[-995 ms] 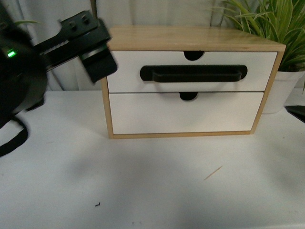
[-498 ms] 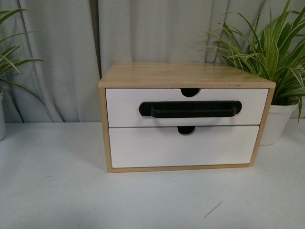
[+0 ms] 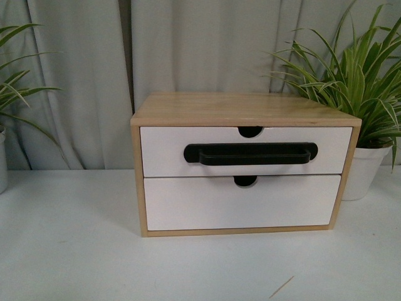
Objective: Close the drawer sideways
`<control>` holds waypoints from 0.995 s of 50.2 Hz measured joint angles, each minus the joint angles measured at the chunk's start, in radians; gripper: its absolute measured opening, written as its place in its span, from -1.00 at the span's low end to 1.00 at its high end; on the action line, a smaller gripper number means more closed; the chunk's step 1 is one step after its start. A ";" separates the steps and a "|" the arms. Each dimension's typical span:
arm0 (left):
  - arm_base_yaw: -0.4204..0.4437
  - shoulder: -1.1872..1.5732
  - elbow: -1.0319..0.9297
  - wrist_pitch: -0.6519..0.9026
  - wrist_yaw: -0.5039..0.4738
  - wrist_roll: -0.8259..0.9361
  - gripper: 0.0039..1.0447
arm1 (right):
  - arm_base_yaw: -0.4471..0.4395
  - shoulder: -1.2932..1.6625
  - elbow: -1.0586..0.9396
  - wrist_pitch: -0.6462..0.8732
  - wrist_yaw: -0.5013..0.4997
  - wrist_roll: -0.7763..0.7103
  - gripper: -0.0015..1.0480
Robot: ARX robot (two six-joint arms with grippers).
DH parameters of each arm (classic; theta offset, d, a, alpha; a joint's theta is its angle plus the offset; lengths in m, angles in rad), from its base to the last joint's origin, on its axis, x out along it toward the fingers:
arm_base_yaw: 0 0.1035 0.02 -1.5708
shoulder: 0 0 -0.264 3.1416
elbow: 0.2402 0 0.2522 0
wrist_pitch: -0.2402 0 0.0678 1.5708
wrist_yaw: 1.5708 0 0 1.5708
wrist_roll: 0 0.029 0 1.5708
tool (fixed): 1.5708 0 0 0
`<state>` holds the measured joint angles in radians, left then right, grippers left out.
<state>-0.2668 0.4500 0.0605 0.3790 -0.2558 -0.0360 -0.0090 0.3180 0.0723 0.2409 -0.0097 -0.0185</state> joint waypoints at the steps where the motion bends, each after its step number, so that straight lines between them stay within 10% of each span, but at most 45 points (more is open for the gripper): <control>1: 0.009 -0.010 -0.003 -0.006 0.011 0.006 -0.69 | 0.003 -0.008 -0.004 -0.002 0.002 0.001 -0.58; 8: 0.071 -0.078 -0.015 -0.055 0.069 0.018 -0.93 | 0.005 -0.045 -0.016 -0.022 0.009 0.002 -0.98; 24: 0.256 -0.204 -0.051 -0.128 0.240 0.029 -0.93 | 0.006 -0.134 -0.066 -0.055 0.009 0.006 -0.97; 50: 0.264 -0.444 -0.050 -0.375 0.255 0.029 -0.93 | 0.006 -0.314 -0.066 -0.239 0.008 0.006 -0.97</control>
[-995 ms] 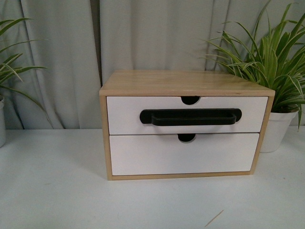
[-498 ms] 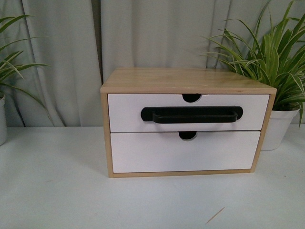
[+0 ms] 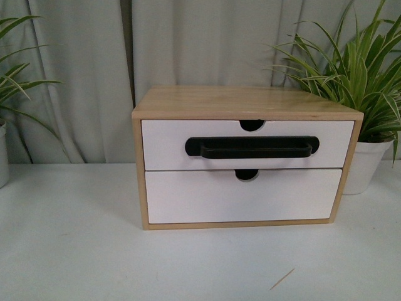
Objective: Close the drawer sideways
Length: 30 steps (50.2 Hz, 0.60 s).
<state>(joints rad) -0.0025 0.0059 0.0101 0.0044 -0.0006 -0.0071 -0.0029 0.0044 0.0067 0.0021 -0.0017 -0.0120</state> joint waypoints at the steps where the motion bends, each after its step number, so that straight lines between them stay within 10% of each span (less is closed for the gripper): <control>1: 0.000 0.000 0.000 0.000 -0.001 0.000 -0.93 | 0.000 0.000 0.000 0.000 0.000 0.000 -0.97; 12: 0.000 -0.002 0.000 -0.002 0.000 0.000 -0.75 | 0.000 0.000 0.000 0.000 0.000 0.000 -0.89; 30: 0.000 -0.002 0.000 -0.003 0.000 0.000 0.53 | 0.000 0.000 0.000 0.000 0.000 0.000 0.40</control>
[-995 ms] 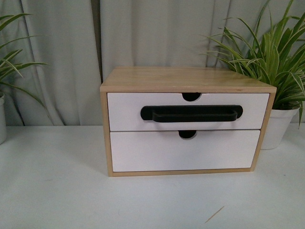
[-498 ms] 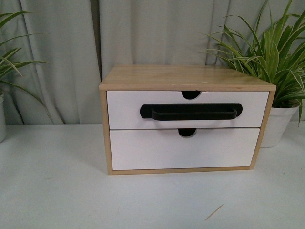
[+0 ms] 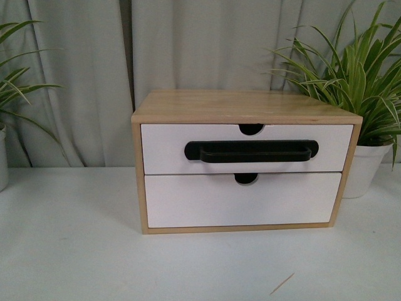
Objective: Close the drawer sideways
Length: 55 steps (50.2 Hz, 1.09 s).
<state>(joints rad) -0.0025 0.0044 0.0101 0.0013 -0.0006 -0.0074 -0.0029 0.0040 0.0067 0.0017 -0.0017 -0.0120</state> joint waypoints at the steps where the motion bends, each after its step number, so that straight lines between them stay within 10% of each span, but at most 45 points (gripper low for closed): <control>1: 0.000 0.000 0.000 0.000 0.000 0.000 0.60 | 0.000 0.000 0.000 0.000 0.000 0.000 0.47; 8: 0.000 0.000 0.000 0.000 0.000 0.002 0.92 | 0.000 0.000 0.000 0.000 0.000 0.001 0.86; 55: 0.000 0.000 0.000 0.000 0.000 0.002 0.89 | 0.000 0.000 0.000 0.000 0.000 0.002 0.83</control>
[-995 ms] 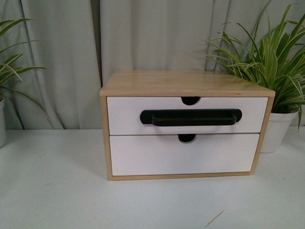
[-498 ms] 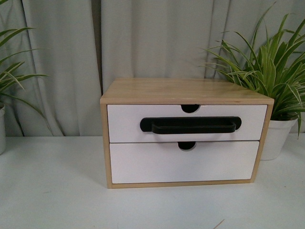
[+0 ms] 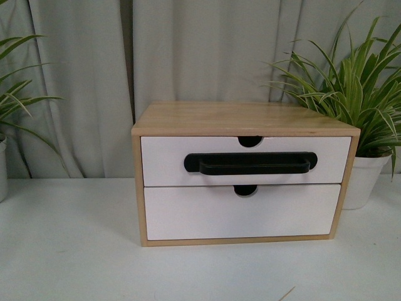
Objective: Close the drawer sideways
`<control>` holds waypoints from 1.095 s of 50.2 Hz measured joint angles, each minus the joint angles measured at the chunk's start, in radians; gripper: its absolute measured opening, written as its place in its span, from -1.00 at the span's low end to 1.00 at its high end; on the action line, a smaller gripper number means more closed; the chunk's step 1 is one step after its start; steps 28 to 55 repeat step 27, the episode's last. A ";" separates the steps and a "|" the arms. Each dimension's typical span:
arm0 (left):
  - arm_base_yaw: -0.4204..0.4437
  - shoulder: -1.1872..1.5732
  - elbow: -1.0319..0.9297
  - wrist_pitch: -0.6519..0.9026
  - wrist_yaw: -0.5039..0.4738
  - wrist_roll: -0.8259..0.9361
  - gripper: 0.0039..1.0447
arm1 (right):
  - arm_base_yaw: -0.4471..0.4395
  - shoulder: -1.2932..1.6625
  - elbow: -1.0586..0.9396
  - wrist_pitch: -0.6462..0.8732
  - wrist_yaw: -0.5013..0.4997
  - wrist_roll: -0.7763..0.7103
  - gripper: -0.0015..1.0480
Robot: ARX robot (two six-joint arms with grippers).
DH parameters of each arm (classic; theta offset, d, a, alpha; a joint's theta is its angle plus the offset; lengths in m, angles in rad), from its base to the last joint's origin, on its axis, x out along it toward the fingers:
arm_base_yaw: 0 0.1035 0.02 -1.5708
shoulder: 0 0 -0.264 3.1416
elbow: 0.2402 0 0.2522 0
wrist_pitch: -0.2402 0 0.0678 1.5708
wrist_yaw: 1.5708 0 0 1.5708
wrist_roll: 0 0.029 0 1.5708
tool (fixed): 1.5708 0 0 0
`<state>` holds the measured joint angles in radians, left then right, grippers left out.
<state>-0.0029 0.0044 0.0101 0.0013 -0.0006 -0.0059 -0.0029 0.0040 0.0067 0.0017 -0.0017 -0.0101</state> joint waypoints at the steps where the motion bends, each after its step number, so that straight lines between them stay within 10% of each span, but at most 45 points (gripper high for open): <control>1: 0.000 0.000 0.000 0.000 0.000 0.000 0.89 | 0.000 0.000 0.000 0.000 0.000 0.000 0.83; 55: 0.000 0.000 0.000 0.000 0.000 0.000 0.89 | 0.000 0.000 0.000 0.000 0.000 0.000 0.83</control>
